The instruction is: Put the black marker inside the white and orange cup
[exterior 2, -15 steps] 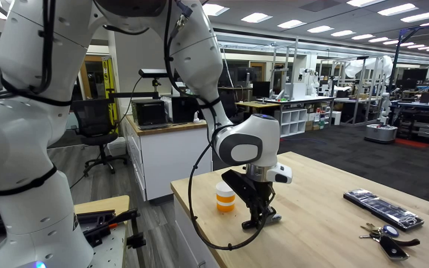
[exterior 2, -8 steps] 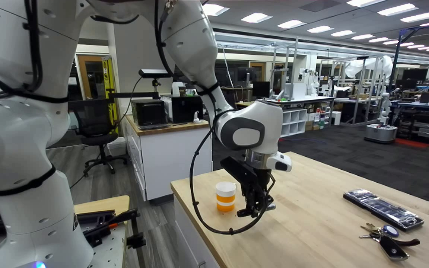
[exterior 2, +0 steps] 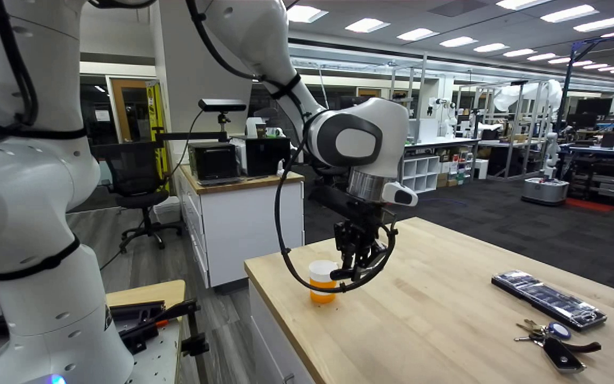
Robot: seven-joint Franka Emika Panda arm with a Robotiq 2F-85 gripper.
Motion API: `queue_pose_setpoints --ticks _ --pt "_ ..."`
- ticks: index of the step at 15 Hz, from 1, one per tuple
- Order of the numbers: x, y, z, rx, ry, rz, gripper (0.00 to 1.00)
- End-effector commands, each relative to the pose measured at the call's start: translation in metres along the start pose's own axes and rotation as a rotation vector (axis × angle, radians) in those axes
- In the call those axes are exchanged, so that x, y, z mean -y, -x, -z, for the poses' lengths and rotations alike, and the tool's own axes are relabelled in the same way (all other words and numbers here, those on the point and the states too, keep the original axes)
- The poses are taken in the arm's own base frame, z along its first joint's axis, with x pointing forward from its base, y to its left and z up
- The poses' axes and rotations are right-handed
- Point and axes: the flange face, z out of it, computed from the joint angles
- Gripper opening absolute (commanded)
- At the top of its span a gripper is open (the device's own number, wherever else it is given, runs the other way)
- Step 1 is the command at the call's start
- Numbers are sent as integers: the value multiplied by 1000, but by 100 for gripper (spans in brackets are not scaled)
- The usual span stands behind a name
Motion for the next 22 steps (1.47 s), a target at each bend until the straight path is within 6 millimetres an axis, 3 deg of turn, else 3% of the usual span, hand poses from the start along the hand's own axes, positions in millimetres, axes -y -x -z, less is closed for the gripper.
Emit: queue_pose_setpoints --ticks 1,5,11,19,22 --pt "7 13 27 71 0 122 7" --pt "17 14 29 161 -5 256 7" --pt "49 4 22 269 11 455 7" --pt "92 -25 25 445 87 613 7" --pt "104 -40 16 548 119 655 7"
